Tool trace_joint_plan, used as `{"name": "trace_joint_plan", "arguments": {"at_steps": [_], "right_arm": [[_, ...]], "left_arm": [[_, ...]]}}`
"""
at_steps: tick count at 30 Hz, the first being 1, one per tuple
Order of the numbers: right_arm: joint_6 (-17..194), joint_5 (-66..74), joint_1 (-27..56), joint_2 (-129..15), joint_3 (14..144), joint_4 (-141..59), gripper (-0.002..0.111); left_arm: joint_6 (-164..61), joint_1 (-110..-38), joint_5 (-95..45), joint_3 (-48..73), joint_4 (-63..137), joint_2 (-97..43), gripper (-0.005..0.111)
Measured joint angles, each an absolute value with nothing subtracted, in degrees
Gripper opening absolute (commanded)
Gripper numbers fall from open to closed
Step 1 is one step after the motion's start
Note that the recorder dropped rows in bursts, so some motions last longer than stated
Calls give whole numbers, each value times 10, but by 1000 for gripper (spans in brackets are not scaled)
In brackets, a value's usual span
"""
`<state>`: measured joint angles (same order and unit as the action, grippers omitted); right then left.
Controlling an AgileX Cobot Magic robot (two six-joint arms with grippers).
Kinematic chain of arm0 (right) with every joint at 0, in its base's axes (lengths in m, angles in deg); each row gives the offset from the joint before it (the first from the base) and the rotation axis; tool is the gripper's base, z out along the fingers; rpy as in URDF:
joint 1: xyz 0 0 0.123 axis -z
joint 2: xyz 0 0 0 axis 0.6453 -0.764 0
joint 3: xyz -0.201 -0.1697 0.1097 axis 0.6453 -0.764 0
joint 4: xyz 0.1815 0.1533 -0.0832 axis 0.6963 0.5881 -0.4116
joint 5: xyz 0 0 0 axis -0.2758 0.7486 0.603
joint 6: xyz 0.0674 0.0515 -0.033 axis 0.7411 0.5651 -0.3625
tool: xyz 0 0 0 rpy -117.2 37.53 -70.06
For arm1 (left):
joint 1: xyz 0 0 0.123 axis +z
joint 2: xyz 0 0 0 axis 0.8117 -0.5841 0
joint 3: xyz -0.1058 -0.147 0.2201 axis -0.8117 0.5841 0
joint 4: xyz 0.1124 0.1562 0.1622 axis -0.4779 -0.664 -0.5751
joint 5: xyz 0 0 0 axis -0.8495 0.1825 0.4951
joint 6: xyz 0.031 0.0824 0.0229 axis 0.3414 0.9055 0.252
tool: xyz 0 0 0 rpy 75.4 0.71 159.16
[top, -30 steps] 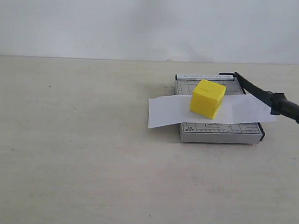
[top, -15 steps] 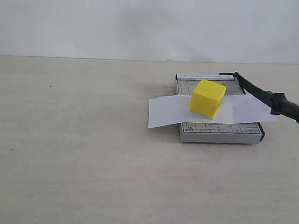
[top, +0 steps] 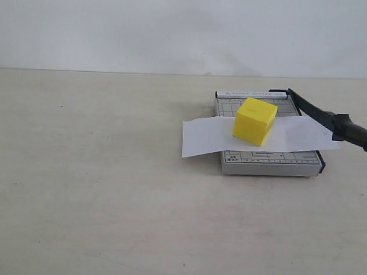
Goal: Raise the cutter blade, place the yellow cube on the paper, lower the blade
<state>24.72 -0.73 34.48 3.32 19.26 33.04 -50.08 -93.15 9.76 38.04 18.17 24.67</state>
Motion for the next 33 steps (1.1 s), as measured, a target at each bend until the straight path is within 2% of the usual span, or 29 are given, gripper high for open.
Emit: {"name": "trace_joint_plan", "arguments": {"at_steps": [9, 16, 33], "right_arm": [[247, -7, 345, 33, 193, 330, 0], [247, -7, 345, 33, 193, 329, 0], [247, -9, 345, 33, 193, 329, 0]], "left_arm": [[-523, -931, 79, 479, 180, 399, 64], [-524, -931, 51, 524, 207, 419, 63], [-548, -931, 25, 542, 218, 421, 63]]}}
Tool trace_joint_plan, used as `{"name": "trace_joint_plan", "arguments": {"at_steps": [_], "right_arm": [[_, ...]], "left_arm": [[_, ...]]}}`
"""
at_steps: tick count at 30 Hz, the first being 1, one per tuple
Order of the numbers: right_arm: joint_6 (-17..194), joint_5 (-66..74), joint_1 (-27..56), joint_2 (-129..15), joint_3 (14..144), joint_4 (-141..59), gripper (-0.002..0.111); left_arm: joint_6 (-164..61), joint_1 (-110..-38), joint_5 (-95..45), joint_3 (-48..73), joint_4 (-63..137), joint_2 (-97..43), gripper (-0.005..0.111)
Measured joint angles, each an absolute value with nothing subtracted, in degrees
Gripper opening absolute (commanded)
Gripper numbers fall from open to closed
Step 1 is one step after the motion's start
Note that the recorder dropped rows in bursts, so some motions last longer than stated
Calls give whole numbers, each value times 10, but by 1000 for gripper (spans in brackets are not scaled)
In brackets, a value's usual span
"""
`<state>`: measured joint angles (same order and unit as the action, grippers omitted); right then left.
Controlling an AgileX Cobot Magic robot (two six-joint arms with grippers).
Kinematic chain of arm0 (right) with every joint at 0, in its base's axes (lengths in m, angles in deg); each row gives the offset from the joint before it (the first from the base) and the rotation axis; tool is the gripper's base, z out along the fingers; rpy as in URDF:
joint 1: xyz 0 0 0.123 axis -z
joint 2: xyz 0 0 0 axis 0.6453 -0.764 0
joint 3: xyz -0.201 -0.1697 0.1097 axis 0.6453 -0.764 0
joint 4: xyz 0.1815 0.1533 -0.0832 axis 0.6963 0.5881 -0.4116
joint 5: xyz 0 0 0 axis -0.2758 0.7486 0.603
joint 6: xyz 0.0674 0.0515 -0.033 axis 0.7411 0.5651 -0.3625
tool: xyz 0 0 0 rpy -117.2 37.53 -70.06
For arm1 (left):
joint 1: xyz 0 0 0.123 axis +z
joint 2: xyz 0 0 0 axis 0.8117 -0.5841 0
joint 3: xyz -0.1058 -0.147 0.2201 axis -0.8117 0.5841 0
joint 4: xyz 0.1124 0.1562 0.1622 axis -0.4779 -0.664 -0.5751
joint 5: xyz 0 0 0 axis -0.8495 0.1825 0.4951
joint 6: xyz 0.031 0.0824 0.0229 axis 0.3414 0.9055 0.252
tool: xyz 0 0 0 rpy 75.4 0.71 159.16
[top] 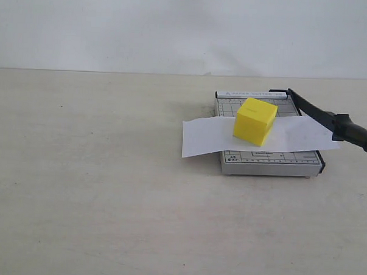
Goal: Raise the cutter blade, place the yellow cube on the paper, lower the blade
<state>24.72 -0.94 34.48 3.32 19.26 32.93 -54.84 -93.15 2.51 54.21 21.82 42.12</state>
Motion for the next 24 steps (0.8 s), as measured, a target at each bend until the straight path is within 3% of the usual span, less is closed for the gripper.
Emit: {"name": "trace_joint_plan", "arguments": {"at_steps": [24], "right_arm": [[326, -36, 345, 33, 193, 336, 0]], "left_arm": [[-549, -931, 33, 542, 219, 421, 63]]}}
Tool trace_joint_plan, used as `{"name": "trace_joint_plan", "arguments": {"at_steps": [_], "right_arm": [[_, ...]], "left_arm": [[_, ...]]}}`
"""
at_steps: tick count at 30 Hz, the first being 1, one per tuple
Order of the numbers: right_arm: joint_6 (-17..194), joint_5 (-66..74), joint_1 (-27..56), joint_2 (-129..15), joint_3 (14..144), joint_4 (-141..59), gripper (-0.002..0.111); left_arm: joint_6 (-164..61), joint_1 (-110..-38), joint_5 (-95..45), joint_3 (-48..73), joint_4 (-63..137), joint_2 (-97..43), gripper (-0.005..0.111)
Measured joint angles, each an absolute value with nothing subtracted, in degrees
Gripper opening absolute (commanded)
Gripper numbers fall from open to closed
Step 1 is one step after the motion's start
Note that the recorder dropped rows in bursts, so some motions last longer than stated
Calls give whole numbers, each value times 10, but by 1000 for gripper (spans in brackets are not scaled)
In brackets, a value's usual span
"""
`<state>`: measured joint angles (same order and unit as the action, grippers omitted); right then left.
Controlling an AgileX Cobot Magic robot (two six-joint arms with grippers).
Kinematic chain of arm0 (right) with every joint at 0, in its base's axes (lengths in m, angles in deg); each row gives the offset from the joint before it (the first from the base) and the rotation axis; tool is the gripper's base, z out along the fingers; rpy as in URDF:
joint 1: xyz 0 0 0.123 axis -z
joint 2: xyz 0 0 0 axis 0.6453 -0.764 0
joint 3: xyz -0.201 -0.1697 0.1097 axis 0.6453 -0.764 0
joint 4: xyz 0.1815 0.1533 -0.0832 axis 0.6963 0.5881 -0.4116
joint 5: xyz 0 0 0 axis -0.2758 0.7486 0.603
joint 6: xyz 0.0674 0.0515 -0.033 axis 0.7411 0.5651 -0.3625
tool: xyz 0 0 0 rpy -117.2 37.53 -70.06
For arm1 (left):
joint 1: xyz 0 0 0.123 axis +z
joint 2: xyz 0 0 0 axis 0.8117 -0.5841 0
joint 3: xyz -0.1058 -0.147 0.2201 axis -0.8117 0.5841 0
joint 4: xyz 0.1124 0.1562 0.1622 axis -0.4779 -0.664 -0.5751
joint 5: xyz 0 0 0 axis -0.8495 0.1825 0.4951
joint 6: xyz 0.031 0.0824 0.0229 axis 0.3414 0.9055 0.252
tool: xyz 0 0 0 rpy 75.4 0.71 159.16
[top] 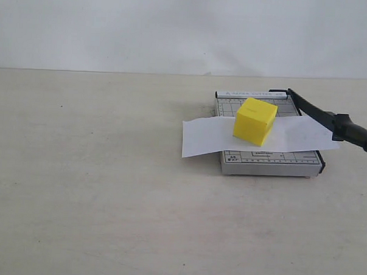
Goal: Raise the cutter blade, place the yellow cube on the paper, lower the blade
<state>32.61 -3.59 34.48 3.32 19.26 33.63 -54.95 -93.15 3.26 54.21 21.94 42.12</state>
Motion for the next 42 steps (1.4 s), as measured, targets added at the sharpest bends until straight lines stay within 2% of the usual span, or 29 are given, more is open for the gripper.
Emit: {"name": "trace_joint_plan", "arguments": {"at_steps": [3, 4, 7, 9, 13, 18, 21, 24, 27, 28, 32, 42], "right_arm": [[332, -36, 345, 33, 193, 336, 4], [332, -35, 345, 33, 193, 334, 9], [312, -12, 345, 33, 194, 317, 36], [294, 10, 345, 19, 203, 309, 63], [257, 20, 345, -117, 270, 303, 61], [241, 142, 345, -391, 444, 300, 61], [309, 169, 344, -482, 545, 208, 61], [477, 194, 344, -508, 606, -12, 61], [757, 368, 344, -534, 672, -317, 61], [780, 399, 344, -540, 681, -357, 61], [807, 463, 344, -556, 707, -396, 61], [792, 467, 344, -598, 716, -349, 61]], "left_arm": [[-549, -931, 33, 542, 220, 421, 63], [-549, -931, 33, 542, 220, 421, 63], [-549, -931, 33, 542, 220, 421, 63], [-549, -931, 33, 542, 220, 421, 63], [-549, -931, 33, 542, 220, 421, 63], [-549, -931, 33, 542, 220, 421, 63], [-549, -931, 33, 542, 220, 421, 63], [-549, -931, 33, 542, 220, 421, 63], [-549, -931, 33, 542, 220, 421, 63], [-549, -931, 33, 542, 220, 421, 63], [-549, -931, 33, 542, 220, 421, 63], [-549, -931, 34, 542, 220, 421, 63]]}}
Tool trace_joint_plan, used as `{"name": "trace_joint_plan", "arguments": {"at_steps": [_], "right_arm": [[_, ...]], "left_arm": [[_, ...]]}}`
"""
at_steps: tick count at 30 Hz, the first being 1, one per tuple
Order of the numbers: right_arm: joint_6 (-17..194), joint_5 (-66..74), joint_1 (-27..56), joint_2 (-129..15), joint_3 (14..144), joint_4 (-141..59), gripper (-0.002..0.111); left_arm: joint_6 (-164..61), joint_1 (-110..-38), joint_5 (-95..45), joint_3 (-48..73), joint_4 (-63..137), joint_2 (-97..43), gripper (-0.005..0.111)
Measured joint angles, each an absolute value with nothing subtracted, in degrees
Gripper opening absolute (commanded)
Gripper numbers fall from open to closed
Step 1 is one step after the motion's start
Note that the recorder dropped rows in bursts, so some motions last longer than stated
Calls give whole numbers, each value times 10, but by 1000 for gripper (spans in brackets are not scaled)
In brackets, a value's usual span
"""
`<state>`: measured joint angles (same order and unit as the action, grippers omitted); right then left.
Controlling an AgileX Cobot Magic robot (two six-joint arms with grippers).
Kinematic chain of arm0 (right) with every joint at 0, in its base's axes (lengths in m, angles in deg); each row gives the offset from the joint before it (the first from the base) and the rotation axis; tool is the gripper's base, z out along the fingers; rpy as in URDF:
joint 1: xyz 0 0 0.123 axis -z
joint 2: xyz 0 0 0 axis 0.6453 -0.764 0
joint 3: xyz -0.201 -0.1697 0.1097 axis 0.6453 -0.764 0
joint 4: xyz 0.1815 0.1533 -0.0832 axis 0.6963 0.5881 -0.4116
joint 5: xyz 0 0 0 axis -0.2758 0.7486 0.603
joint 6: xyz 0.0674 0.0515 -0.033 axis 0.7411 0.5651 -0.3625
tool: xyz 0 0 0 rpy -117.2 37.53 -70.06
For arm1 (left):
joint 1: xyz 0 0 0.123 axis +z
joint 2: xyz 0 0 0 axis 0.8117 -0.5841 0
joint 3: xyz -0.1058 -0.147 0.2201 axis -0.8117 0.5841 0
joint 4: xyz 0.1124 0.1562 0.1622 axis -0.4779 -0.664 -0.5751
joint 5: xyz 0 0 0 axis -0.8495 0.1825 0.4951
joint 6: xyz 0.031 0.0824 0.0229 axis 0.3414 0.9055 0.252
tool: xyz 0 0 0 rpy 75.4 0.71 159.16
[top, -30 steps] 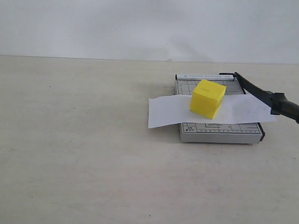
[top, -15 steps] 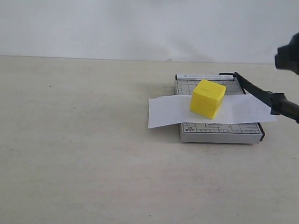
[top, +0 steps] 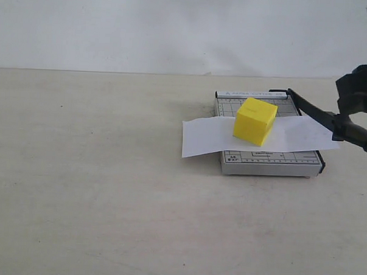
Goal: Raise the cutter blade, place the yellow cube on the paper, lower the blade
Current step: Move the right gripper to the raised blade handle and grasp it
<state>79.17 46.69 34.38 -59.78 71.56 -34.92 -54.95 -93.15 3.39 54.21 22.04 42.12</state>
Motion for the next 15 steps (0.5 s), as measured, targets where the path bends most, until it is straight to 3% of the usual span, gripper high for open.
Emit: {"name": "trace_joint_plan", "arguments": {"at_steps": [15], "right_arm": [[775, 455, 344, -658, 716, -378, 61]], "left_arm": [[-549, -931, 34, 542, 220, 421, 63]]}}
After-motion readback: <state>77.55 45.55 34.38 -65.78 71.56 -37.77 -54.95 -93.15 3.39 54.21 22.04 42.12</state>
